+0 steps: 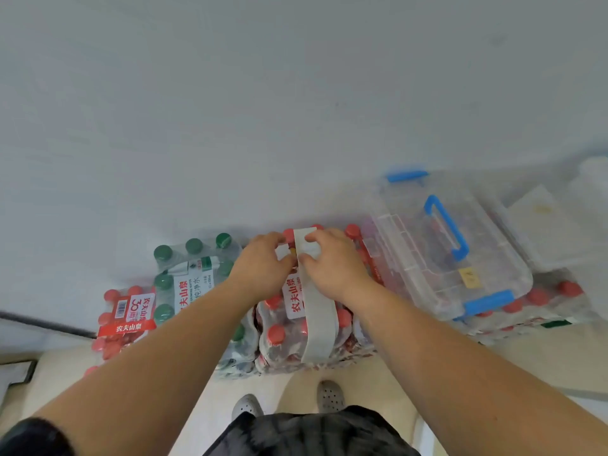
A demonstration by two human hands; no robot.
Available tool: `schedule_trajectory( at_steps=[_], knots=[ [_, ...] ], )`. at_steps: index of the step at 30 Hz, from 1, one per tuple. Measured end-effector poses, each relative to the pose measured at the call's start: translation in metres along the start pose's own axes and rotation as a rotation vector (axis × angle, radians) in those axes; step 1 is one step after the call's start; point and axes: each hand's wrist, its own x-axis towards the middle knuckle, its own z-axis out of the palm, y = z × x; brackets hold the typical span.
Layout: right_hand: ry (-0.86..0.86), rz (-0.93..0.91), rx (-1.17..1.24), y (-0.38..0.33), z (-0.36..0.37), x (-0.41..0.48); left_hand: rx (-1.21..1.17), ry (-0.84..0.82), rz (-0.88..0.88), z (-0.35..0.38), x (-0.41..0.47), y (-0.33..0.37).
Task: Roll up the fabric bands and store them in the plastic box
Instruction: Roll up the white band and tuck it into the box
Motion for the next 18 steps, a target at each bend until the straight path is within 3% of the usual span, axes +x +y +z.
schedule_trajectory(
  at_steps=[7, 12, 18],
  knots=[
    [-0.095, 0.157, -0.052, 0.012, 0.024, 0.040, 0.065, -0.140, 0.032, 0.008, 0.024, -0.011],
    [0.020, 0.116, -0.080, 0.022, 0.031, 0.046, 0.099, -0.193, 0.065, 0.015, 0.029, -0.021],
    [0.073, 0.198, -0.035, 0.016, 0.034, 0.052, 0.009, -0.227, 0.057, 0.008, 0.036, -0.024]
  ],
)
